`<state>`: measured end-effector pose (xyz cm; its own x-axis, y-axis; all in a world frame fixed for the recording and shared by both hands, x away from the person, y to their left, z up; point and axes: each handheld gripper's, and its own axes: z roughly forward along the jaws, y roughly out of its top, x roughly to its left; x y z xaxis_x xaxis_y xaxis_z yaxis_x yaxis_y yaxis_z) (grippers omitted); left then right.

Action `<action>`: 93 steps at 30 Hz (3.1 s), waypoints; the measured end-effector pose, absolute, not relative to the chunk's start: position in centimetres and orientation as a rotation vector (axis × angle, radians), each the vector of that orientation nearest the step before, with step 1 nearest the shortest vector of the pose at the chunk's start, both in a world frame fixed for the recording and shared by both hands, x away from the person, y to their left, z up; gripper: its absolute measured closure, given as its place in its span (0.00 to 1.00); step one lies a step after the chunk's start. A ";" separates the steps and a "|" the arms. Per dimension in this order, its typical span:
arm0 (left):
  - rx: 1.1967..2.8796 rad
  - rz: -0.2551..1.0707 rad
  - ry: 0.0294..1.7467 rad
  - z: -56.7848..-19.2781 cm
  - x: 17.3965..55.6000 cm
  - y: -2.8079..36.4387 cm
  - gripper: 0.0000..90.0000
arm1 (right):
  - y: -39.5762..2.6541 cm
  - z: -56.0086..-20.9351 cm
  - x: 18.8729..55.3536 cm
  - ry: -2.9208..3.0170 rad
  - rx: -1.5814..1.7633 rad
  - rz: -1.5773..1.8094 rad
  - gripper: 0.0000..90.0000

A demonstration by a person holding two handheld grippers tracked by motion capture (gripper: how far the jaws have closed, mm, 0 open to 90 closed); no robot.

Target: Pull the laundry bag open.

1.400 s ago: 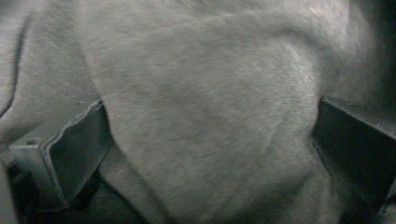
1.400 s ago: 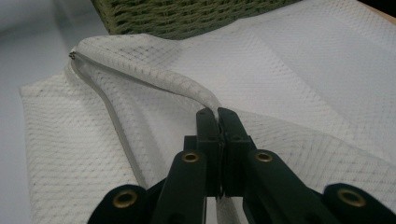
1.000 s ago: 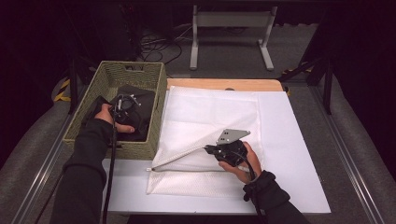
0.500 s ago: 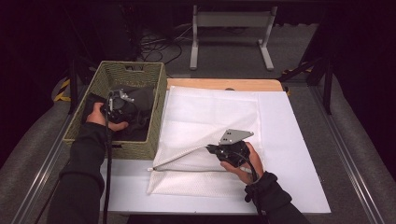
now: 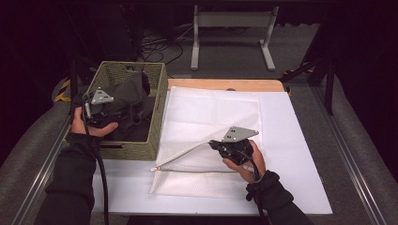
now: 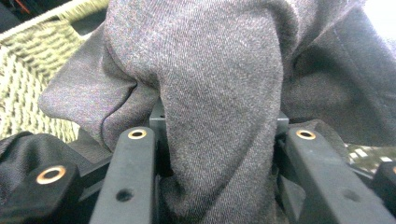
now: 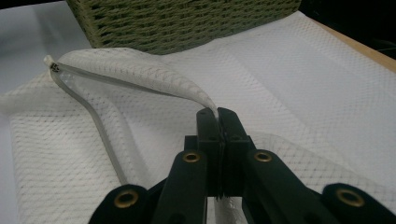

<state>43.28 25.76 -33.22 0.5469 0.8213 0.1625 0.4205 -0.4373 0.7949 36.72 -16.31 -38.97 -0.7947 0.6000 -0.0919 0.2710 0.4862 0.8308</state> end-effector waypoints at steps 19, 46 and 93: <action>1.802 0.701 0.878 -30.6 36.3 28.0 0.68 | -15.5 -36.9 37.3 2.305 0.731 1.194 0.99; 1.729 0.586 0.622 -27.5 26.8 25.3 0.69 | -15.7 -36.9 38.2 2.269 0.783 1.205 0.99; 2.218 0.219 0.333 -34.3 28.6 6.3 0.69 | -16.7 -37.1 39.0 2.269 0.816 1.209 0.99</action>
